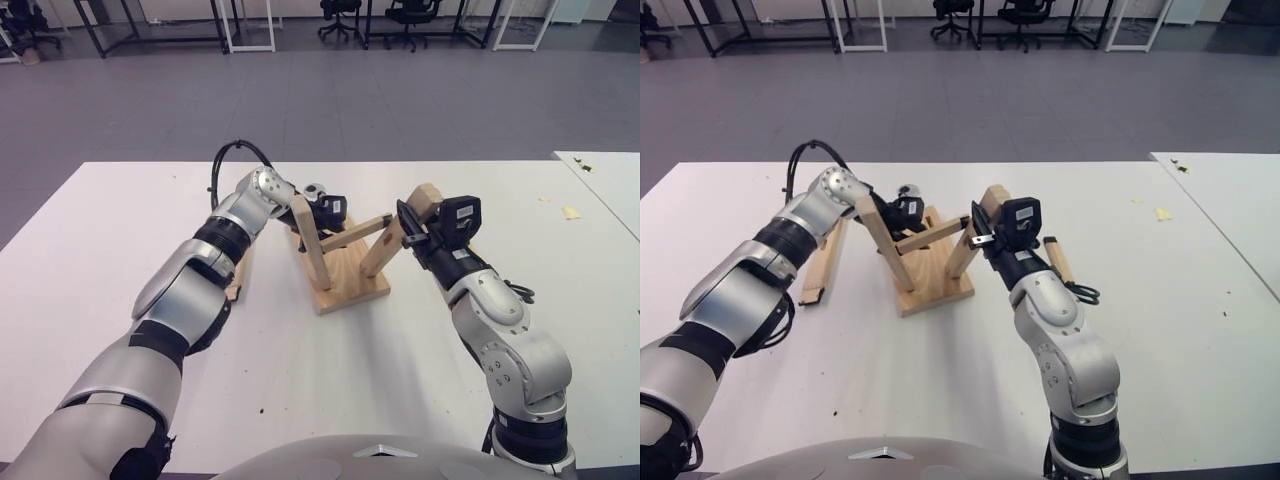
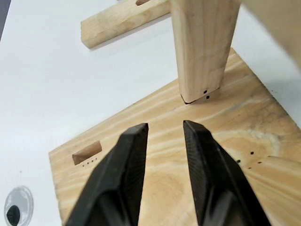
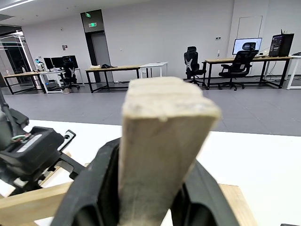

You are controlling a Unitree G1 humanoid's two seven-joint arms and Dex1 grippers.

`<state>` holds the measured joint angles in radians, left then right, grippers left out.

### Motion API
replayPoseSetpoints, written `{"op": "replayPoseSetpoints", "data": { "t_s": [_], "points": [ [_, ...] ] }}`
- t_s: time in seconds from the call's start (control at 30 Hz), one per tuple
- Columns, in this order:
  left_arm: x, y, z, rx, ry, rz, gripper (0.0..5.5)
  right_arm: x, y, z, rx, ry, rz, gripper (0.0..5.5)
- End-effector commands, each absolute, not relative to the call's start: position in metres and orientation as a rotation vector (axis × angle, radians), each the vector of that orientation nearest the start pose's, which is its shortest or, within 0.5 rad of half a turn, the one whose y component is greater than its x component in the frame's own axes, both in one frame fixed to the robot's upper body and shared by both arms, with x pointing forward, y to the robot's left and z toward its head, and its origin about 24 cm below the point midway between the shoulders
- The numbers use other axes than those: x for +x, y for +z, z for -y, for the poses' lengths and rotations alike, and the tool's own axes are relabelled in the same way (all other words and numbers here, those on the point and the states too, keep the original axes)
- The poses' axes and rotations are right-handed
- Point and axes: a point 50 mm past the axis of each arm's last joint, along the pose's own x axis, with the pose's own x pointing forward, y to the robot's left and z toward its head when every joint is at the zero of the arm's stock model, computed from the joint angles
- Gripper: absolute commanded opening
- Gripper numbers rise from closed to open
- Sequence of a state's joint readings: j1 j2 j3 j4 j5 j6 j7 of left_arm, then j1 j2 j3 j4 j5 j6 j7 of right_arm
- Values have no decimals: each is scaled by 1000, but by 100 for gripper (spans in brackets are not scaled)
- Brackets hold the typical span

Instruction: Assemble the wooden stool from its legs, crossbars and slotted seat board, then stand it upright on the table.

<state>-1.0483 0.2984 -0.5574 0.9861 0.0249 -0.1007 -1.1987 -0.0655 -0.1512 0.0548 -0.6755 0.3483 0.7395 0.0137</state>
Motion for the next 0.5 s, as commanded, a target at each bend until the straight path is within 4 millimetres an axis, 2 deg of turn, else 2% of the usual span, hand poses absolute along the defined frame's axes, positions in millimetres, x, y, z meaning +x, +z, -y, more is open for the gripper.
{"op": "replayPoseSetpoints", "data": {
  "t_s": [0.03, 0.33, 0.5],
  "points": [
    [365, 114, -74, 738, -1458, -307, 138, 224, 77, 148, 74, 212, -394, 115],
    [346, 109, -79, 626, -1534, -215, 138, 226, 75, 160, 85, 175, -422, 115],
    [327, 109, -70, 634, -1624, -114, 138, 227, 70, 162, 95, 184, -464, 115]
  ]
}}
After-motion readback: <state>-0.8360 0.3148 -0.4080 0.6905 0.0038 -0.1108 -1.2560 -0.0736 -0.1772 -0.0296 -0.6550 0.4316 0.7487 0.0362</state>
